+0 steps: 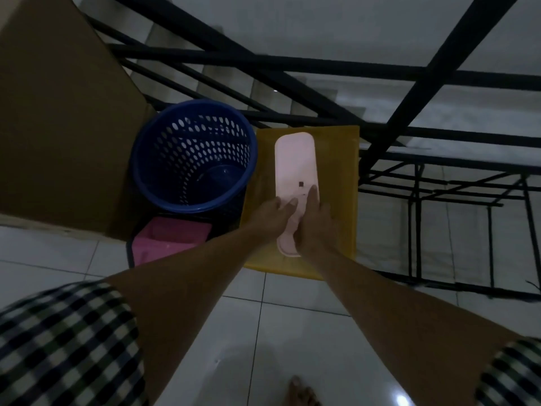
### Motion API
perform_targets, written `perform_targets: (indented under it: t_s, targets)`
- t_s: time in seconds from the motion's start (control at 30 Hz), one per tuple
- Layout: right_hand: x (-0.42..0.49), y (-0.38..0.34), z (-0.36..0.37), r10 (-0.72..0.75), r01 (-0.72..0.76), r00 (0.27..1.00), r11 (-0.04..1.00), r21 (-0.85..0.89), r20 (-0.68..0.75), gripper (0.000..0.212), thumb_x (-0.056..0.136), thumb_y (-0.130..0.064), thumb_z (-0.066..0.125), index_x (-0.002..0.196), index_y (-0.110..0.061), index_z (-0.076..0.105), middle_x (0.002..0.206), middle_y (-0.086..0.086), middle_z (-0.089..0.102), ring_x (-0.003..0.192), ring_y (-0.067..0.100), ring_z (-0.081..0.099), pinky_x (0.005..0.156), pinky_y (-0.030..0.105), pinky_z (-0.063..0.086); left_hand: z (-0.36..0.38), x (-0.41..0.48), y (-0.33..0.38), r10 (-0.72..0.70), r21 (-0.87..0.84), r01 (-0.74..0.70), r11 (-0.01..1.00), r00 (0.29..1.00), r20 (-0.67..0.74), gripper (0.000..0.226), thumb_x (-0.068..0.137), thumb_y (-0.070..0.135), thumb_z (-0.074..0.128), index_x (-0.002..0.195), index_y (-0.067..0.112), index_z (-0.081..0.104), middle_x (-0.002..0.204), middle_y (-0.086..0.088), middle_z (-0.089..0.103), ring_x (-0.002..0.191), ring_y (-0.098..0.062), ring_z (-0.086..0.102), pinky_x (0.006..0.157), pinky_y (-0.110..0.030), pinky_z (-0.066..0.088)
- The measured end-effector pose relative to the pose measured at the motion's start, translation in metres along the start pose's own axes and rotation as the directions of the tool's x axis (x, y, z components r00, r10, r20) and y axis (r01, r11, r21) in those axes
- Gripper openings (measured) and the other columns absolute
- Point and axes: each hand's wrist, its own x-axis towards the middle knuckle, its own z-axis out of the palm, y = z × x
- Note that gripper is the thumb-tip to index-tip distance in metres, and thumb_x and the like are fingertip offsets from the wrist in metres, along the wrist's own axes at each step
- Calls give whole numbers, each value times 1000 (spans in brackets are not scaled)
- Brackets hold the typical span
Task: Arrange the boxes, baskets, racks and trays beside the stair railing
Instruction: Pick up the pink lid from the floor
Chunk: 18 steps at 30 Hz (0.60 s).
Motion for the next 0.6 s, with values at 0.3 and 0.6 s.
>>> perform_targets:
  t_s: [0.3,0.6]
  targets:
    - [-7,-7,-19,-79,83,992,996,32,-95,66,104,-29,44,158,-17,9,145,15,42,125,30,48,100,39,42,-6,0,-6,133,-7,-135,991,983,-128,44,103,32,44,139,6,48,129,0,53,113,-11,48,84,-17,34]
    - [14,-43,-3,-129,122,991,984,129,43,64,102,-27,44,155,-11,13,151,17,35,135,32,41,108,42,37,-30,18,-6,34,281,-16,960,998,-59,65,103,49,32,153,8,24,160,-13,15,144,-27,23,114,-34,21]
